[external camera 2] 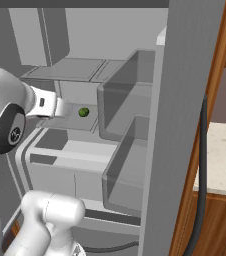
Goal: Gather the eggplant and avocado from the fridge and place them on a tray on the dining counter. Then gather the steaks from the fridge and place them on the other tray.
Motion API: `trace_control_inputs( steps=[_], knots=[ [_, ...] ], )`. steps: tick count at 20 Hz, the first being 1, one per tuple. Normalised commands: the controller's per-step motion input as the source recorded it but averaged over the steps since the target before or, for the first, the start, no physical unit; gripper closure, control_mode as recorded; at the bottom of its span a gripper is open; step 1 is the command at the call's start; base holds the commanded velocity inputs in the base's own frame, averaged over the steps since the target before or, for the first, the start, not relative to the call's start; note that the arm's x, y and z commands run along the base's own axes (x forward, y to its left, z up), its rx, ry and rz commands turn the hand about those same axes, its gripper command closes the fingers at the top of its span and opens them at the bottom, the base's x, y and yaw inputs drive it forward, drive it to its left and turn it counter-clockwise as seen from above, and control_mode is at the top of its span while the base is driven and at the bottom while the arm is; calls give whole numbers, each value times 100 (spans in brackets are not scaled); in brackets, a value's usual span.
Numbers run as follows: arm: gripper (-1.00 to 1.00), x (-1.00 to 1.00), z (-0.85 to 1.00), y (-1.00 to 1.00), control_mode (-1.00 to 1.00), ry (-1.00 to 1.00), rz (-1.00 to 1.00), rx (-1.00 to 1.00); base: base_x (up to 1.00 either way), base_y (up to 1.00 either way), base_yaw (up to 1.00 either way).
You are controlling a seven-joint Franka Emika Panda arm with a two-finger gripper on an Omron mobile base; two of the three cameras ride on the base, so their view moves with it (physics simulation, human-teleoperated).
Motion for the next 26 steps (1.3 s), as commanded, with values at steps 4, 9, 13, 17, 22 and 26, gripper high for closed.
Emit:
trace_control_inputs(
  steps=[4,9,13,17,22,26],
  knots=[
    [100,-96,0,0,-100,0,0,0,0,0,0],
    [100,-80,0,0,-100,0,0,0,0,0,0],
    [100,-65,0,0,-100,1,0,0,0,0,0],
    [100,-6,1,0,-100,3,0,0,0,0,0],
    [100,0,0,0,100,0,0,0,-42,0,3],
    [100,0,0,0,100,0,0,0,-93,-1,29]
  ],
)
